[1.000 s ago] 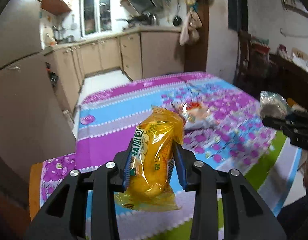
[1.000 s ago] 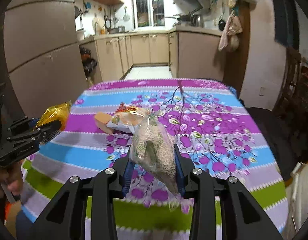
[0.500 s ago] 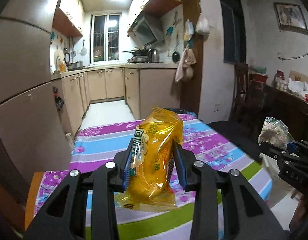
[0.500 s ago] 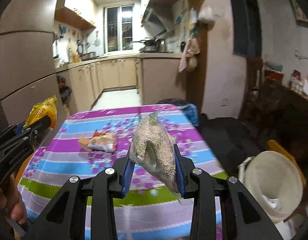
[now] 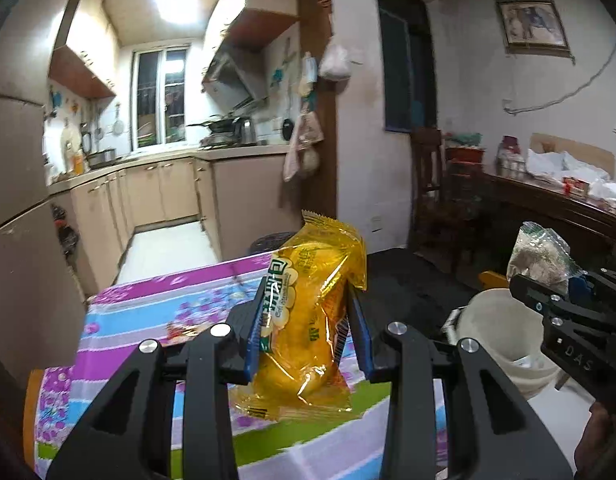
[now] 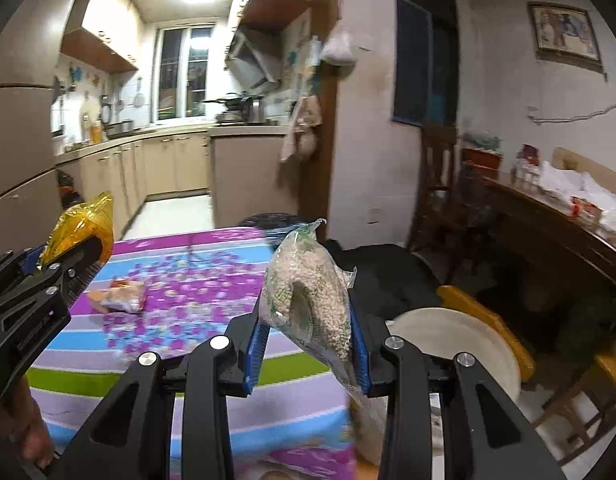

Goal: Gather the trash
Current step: 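Carry the yellow snack bag and clear grain bag over the white basin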

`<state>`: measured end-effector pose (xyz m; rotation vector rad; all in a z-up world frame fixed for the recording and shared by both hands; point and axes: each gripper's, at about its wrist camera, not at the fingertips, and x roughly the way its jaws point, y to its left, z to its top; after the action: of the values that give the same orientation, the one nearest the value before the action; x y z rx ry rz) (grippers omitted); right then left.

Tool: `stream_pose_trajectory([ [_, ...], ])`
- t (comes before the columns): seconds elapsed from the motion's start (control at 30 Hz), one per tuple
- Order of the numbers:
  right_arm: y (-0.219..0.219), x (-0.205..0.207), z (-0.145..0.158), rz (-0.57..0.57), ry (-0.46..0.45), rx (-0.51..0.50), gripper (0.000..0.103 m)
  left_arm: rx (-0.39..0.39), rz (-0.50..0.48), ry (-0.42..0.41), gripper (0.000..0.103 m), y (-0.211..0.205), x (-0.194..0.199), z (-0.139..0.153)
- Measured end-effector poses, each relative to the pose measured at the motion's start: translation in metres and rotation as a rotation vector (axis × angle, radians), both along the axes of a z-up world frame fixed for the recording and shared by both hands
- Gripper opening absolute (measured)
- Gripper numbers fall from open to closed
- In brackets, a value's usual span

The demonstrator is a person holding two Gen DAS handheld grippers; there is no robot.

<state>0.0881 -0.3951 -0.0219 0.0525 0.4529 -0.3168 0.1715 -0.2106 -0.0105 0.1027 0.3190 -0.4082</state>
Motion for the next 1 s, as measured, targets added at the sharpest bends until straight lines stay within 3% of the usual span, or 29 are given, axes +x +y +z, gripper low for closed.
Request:
stream_pose_trajectory([
  [0.43,-0.102,-0.042,-0.01,-0.178,0.064,-0.021,0.037,0.042,-0.147,-0.015,0.035,-0.092,-0.026,-0.004],
  [0.73,-0.141,-0.043,-0.015,-0.23,0.111,-0.013,0.037,0.07,-0.215,-0.014,0.034,-0.137,-0.039,-0.01],
  [1.0,-0.19,-0.022,-0.032,-0.223,0.203,0.132,0.037,0.1,-0.292,0.089,0.035,-0.188,-0.015,-0.016],
])
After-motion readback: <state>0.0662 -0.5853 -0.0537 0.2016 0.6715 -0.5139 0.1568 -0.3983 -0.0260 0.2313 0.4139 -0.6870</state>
